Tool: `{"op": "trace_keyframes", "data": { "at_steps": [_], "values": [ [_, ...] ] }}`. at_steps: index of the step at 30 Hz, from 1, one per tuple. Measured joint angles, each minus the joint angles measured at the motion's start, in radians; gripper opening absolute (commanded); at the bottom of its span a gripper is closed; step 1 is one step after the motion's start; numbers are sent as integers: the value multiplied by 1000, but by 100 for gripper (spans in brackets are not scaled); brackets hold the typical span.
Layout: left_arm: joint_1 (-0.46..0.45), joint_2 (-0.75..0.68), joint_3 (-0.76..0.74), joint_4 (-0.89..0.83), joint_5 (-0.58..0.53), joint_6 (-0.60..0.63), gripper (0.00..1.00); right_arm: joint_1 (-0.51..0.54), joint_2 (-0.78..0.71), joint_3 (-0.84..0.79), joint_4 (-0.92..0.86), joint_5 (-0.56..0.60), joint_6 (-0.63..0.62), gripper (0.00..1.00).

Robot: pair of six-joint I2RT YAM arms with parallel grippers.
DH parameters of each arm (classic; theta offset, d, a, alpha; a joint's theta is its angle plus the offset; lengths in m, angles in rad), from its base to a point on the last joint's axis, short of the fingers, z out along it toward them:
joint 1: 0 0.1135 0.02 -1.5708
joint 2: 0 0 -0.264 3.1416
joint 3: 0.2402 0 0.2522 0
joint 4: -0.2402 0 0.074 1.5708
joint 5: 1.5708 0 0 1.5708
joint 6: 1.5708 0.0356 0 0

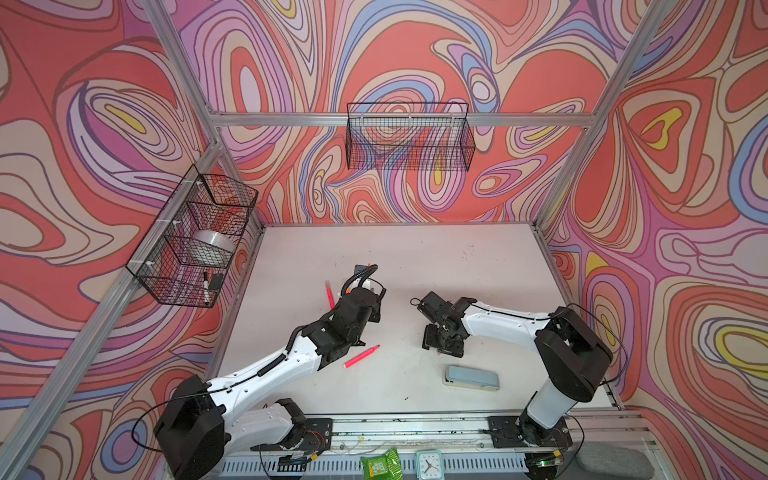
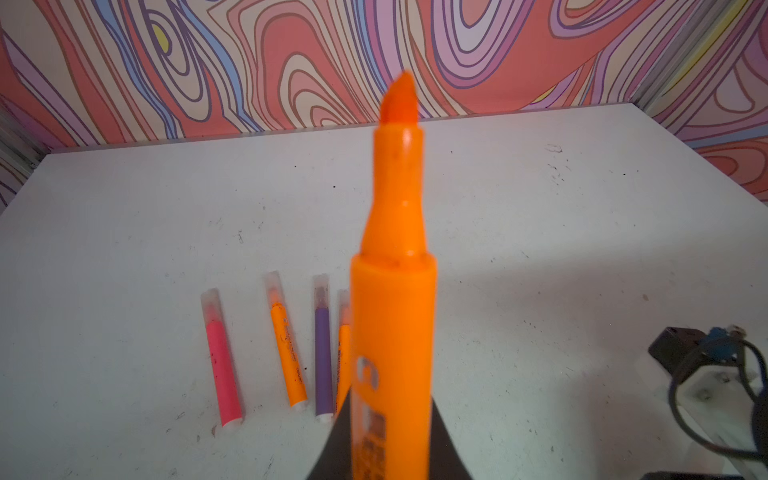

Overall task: Insert the pens into the pen caps
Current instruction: 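Lower the open right gripper over a pale-pink cap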

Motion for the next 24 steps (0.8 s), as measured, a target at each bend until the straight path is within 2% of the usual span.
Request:
{"op": "trace_keyframes", "data": {
  "at_steps": [10, 20, 24],
  "values": [
    [0, 2, 0, 0, 3, 0, 0, 36, 61, 69, 64, 46, -22, 68],
    [0, 2, 0, 0, 3, 0, 0, 48, 11, 5, 32, 99, -51, 69],
    [0, 2, 0, 0, 2, 0, 0, 58, -35, -43, 25, 86, -68, 60]
  ]
}}
